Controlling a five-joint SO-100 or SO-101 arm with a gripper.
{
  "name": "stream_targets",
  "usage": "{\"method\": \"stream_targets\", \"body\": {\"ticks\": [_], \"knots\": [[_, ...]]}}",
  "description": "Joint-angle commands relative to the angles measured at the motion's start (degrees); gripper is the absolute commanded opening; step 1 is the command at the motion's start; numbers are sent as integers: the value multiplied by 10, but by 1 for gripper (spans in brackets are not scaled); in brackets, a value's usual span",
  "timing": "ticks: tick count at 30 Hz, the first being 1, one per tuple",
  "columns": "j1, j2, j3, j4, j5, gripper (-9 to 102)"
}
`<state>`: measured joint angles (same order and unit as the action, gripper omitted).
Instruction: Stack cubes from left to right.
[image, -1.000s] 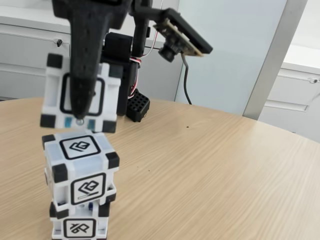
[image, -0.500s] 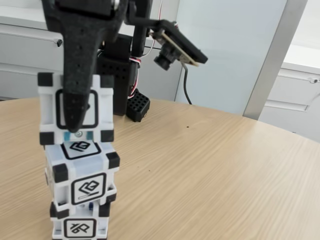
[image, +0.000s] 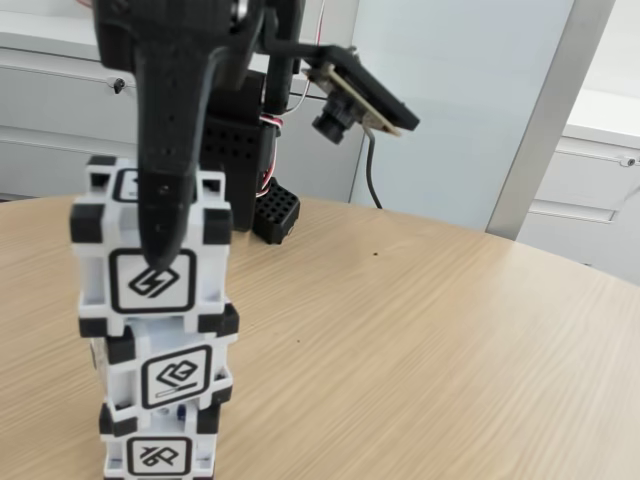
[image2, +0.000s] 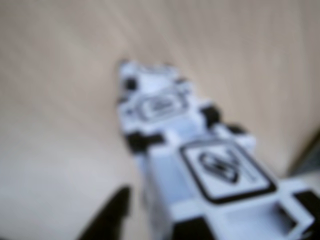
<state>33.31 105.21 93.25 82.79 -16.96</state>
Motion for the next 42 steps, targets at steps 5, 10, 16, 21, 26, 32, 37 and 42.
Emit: {"method": "stream_targets", "body": {"ticks": [5, 10, 16, 21, 26, 32, 37, 42], "knots": [[2, 69, -15, 4, 23, 37], [-4, 171, -7, 4, 43, 35], [-6, 277, -7, 4, 60, 24], [-18, 335, -10, 2, 106, 3], [-91, 379, -10, -5, 151, 0], [-211, 412, -5, -6, 195, 0], [-284, 413, 4, -6, 205, 0], [-290, 427, 37, -7, 202, 0]]}}
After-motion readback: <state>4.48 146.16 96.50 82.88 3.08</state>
